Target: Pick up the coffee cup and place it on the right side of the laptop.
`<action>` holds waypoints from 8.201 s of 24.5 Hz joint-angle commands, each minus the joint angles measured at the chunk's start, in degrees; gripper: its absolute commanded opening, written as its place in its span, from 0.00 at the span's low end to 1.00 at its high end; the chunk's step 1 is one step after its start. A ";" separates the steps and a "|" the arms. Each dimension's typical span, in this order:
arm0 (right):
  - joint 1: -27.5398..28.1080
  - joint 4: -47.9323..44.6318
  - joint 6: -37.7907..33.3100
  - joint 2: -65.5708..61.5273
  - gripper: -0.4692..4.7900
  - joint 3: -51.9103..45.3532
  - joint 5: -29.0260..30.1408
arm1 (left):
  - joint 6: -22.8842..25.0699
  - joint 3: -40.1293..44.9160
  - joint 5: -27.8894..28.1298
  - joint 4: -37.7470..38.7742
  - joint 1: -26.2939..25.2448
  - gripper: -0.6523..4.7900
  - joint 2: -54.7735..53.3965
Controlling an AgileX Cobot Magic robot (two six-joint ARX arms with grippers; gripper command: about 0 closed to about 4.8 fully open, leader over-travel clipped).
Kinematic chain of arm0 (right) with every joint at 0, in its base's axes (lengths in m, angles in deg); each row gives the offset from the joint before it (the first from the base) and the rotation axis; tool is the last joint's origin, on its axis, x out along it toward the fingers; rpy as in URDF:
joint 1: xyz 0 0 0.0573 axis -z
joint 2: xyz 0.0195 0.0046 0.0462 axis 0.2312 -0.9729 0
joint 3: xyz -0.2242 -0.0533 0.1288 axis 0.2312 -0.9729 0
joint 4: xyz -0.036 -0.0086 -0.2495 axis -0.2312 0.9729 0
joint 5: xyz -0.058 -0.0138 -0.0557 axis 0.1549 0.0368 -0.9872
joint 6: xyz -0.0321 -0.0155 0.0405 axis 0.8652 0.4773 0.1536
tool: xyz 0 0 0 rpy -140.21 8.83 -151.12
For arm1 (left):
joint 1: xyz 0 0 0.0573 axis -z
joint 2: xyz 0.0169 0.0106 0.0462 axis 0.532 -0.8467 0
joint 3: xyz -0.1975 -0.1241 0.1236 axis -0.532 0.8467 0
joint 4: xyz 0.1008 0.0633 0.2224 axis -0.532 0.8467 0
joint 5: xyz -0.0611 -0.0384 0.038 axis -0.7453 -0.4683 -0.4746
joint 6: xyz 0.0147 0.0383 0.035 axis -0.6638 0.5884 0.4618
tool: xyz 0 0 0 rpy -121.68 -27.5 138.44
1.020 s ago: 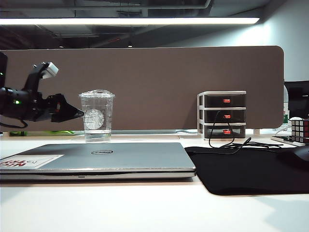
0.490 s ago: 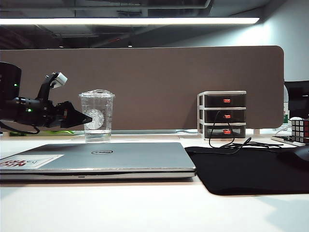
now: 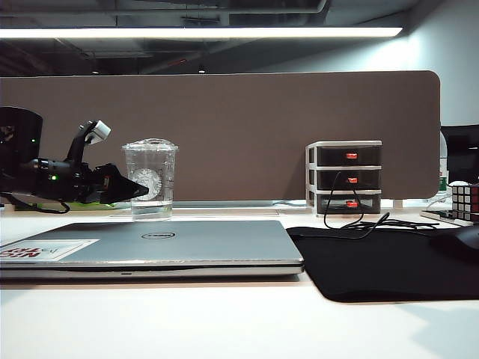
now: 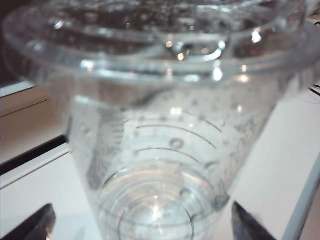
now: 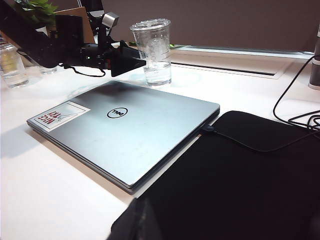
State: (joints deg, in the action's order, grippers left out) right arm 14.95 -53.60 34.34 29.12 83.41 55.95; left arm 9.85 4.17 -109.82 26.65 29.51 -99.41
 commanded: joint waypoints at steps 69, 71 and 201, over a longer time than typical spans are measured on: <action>-0.04 -0.46 0.00 0.11 0.09 -0.37 1.99 | -10.95 -22.32 -2.73 -5.03 36.26 0.78 -7.30; -0.04 -0.46 0.00 0.11 0.09 -0.37 2.45 | -10.88 -22.23 -2.67 -4.72 37.77 0.78 -7.37; 0.04 0.33 3.06 0.11 0.09 -0.37 -33.18 | -9.01 70.75 45.48 41.81 13.33 0.11 127.14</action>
State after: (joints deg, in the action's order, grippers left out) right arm 14.95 -52.53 37.25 29.12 83.41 23.62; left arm 1.00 75.05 -65.93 68.14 42.84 27.76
